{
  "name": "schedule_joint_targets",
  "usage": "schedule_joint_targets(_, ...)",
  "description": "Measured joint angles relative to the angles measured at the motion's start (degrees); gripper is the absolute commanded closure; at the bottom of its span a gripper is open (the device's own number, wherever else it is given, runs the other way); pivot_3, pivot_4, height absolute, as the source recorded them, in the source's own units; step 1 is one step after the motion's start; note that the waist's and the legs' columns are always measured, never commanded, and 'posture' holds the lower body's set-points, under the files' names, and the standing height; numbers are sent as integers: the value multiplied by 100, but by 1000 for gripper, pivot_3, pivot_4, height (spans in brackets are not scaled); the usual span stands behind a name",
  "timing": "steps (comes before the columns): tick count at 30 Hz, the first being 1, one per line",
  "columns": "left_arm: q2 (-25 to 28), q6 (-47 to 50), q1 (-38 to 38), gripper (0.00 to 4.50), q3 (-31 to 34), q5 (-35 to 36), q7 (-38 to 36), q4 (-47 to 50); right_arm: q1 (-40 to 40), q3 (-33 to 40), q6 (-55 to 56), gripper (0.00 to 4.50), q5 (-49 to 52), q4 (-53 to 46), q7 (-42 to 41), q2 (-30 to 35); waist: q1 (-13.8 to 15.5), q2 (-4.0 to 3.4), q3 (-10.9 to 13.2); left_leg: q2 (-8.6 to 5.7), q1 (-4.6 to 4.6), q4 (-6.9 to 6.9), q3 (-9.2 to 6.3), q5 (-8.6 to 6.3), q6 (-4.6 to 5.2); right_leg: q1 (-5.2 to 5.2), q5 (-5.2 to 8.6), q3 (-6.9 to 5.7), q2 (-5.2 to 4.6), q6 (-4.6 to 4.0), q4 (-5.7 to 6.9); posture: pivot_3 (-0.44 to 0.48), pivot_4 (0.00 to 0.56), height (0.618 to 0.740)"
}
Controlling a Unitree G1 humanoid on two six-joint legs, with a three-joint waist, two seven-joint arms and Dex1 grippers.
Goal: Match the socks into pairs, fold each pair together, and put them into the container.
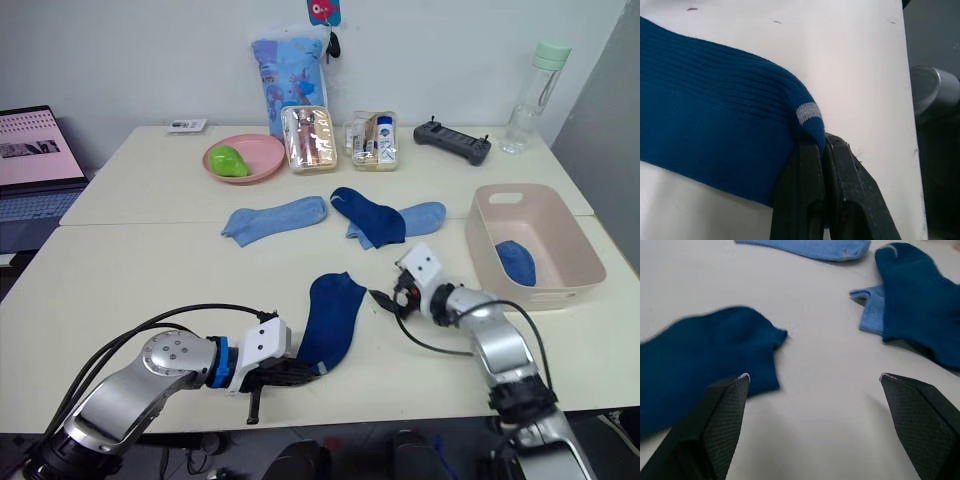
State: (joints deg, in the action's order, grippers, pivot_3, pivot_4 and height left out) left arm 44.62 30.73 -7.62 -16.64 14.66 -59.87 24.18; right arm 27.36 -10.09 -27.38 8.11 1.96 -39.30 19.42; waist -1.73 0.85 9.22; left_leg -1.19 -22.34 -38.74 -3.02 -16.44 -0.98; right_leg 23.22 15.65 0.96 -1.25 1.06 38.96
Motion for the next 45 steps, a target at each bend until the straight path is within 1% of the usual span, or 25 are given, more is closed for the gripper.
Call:
schedule_joint_targets(4, 0, -134, 157, 4472, -45, -122, 74, -2, 379, -204, 33, 0, -41, 477, -240, -42, 5, 0, 0, -1, -1, 0, 1, 0, 0, -1, 0, 1, -1, 0, -5, 0, 150, 740)
schedule_joint_targets(7, -14, -147, 243, 4500, -44, -142, 196, 66, 382, -516, 139, 585, -296, 881, -296, -37, 15, 0, 0, -2, -2, -1, 2, 0, 0, -1, 0, 2, -3, 0, -3, 0, 150, 740)
schedule_joint_targets(12, -62, -123, 262, 4500, -45, -187, 341, 95, 385, -564, 109, 2351, -287, 918, -433, -47, 12, -1, -1, -2, 1, -1, 1, 0, 0, -2, 0, 1, -3, 0, -1, 0, 150, 740)
schedule_joint_targets(17, -54, -116, 379, 4500, -41, -198, 453, 214, 385, -571, -34, 4237, -241, 868, -444, -96, 12, -1, -1, -2, 1, -1, 1, 0, 0, -2, 0, 1, -3, 0, -1, 0, 150, 740)
schedule_joint_targets(18, -49, -116, 392, 4500, -37, -198, 465, 226, 385, -571, -42, 4472, -236, 862, -445, -96, 12, -1, -1, -2, 1, -1, 1, 0, 0, -3, 0, 1, -3, 0, -1, 0, 150, 740)
schedule_joint_targets(22, -39, -209, 464, 4500, 17, -203, 534, 228, 315, -480, -253, 4472, -218, 675, -428, -20, 18, -1, -1, -2, 1, -1, 0, 0, 0, -2, 0, 1, -3, 0, -2, 0, 150, 740)
schedule_joint_targets(24, -8, -414, 463, 4500, 63, -268, 557, 153, 147, -387, -437, 4472, -171, 385, -413, 136, 32, 0, -1, -2, -1, -1, -1, 0, 0, -2, 0, 0, -5, 0, -3, 0, 150, 740)
schedule_joint_targets(27, 78, -987, 372, 4500, 244, -462, 584, -297, -375, -176, -1032, 4472, 11, -496, -374, 445, 53, 0, -1, -2, -3, -1, -4, 0, 0, -2, 0, -2, -6, 1, -5, 0, 150, 740)
schedule_joint_targets(30, 169, -1668, 209, 4500, 333, -778, 610, -771, -747, -37, -1677, 4472, 195, -1251, -227, 534, 33, -1, 0, -2, -1, 0, -3, 0, 0, -1, 0, -1, -5, 1, -2, 0, 150, 740)
schedule_joint_targets(33, 109, -2279, -118, 4500, 373, -1062, 801, -1410, -1060, 106, -2264, 4472, 222, -1935, 215, 489, 26, -1, 0, -1, -2, 1, -9, 0, 0, 0, 0, -7, -4, 0, 0, 0, 150, 740)
schedule_joint_targets(35, 110, -2533, -251, 4500, 460, -1100, 779, -1701, -1213, 277, -2674, 4472, 230, -2405, 590, 307, 12, -1, 0, -1, -4, 2, -5, 0, 0, 2, 0, -3, -4, 1, 0, 0, 150, 740)
schedule_joint_targets(38, 112, -2722, -248, 4500, 485, -1087, 641, -1828, -1318, 458, -3076, 3759, 277, -2809, 983, 82, 8, -1, 0, -1, -6, 1, -5, 0, 0, 3, 1, -3, -4, 2, -4, 0, 150, 740)
schedule_joint_targets(39, 111, -2758, -239, 4500, 487, -1078, 626, -1863, -1343, 500, -3194, 3431, 302, -2907, 1081, 10, 10, -1, 0, -1, -6, 1, -5, 0, 0, 3, 1, -4, -4, 2, -4, 0, 150, 740)
schedule_joint_targets(42, 110, -2879, -231, 3826, 537, -1051, 559, -1959, -1433, 537, -3411, 2375, 468, -3141, 1182, 31, 11, -1, 0, -2, -5, 1, -6, 0, 0, 2, 1, -5, -4, 2, -3, 0, 150, 740)
schedule_joint_targets(43, 110, -2903, -225, 3473, 579, -1032, 533, -1970, -1443, 531, -3450, 1963, 529, -3204, 1117, 171, 11, -2, 0, -2, -6, 1, -5, 0, 0, 2, 1, -4, -4, 2, -3, 0, 150, 740)
schedule_joint_targets(45, 111, -2916, -172, 2869, 688, -929, 445, -1975, -1439, 545, -3419, 1286, 678, -3311, 860, 613, 10, -2, 1, -3, -6, 0, -5, -1, 0, 2, 1, -4, -5, 2, -5, 0, 150, 740)
